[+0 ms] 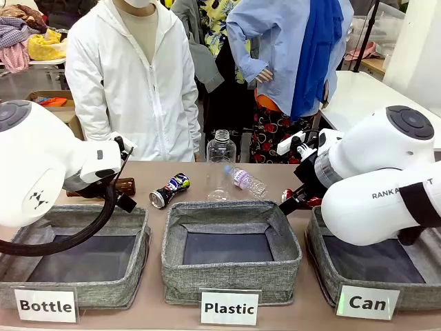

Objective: Sort the can waste into the basket.
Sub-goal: Pick up the can waste from the table and place it in the right Fabric basket.

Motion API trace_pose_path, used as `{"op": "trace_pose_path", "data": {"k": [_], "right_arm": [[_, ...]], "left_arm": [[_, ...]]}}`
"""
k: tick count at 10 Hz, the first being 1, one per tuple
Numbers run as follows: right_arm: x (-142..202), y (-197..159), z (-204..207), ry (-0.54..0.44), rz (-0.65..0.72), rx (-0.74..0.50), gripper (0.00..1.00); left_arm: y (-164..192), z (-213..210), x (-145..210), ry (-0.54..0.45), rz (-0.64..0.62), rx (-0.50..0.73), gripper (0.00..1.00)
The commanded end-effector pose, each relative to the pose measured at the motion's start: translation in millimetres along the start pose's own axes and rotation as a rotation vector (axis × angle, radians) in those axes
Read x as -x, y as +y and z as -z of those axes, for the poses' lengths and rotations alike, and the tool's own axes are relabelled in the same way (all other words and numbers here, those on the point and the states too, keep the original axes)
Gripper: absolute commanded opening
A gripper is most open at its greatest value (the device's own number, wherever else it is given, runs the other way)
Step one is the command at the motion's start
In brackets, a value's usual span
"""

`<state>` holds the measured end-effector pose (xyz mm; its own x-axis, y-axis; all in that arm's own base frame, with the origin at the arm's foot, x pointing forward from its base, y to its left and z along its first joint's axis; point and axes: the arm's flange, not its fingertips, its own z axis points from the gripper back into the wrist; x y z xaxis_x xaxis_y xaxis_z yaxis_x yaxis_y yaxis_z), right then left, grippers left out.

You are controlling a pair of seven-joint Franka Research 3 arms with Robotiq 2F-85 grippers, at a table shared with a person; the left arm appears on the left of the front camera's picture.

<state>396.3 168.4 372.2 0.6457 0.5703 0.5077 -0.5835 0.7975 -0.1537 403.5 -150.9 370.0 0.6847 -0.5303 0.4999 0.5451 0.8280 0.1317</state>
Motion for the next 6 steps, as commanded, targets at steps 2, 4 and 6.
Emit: {"op": "trace_pose_path", "data": {"k": [2, 4, 6], "right_arm": [[0.0, -0.1, 0.0, 0.000, 0.000, 0.000, 1.00], [0.0, -0.1, 0.0, 0.000, 0.000, 0.000, 1.00], [0.0, -0.1, 0.0, 0.000, 0.000, 0.000, 1.00]], "left_arm": [[0.0, 0.0, 0.0, 0.000, 0.000, 0.000, 1.00], [0.0, 0.0, 0.0, 0.000, 0.000, 0.000, 1.00], [0.0, 0.0, 0.0, 0.000, 0.000, 0.000, 1.00]]}}
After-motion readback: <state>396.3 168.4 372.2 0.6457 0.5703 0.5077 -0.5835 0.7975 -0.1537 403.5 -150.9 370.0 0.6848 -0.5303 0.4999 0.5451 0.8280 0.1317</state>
